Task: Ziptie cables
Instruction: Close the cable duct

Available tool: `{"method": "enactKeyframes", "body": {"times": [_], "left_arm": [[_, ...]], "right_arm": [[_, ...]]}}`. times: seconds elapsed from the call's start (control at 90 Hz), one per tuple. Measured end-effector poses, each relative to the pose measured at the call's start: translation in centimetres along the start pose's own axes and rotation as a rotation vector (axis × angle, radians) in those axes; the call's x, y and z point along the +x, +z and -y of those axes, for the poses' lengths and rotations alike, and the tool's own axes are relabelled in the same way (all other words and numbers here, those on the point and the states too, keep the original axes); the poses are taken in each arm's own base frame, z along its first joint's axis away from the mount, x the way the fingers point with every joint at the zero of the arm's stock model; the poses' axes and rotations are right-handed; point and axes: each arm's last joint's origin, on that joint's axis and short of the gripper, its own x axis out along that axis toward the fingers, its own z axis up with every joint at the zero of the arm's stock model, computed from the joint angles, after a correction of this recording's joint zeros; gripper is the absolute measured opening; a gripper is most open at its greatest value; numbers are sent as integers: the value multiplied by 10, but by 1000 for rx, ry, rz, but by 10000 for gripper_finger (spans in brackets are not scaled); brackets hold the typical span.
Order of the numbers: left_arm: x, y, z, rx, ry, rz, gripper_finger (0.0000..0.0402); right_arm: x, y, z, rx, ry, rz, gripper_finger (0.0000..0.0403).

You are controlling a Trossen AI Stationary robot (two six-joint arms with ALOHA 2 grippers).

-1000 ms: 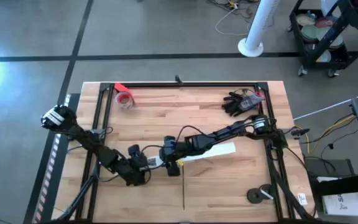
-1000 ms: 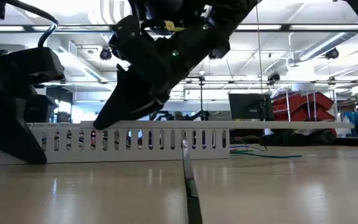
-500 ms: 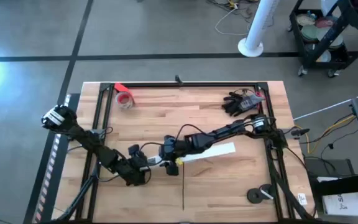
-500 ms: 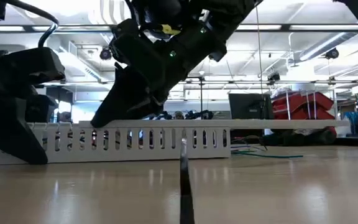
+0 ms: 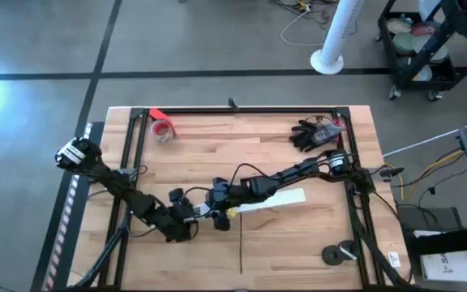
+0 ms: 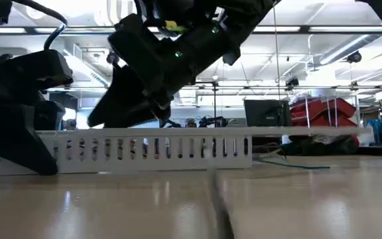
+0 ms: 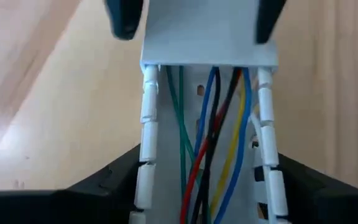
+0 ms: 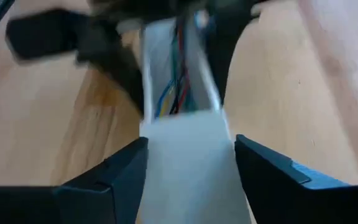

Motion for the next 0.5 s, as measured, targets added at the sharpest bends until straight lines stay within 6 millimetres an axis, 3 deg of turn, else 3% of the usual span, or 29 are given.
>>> {"method": "enactKeyframes", "body": {"times": [0.289, 0.5], "left_arm": [[2, 2, -2, 4, 4, 10, 229], [4, 0, -2, -3, 1, 4, 221]], "right_arm": [[-5, -1, 0, -106, 34, -51, 186], [-24, 5, -1, -134, 42, -136, 239]]}}
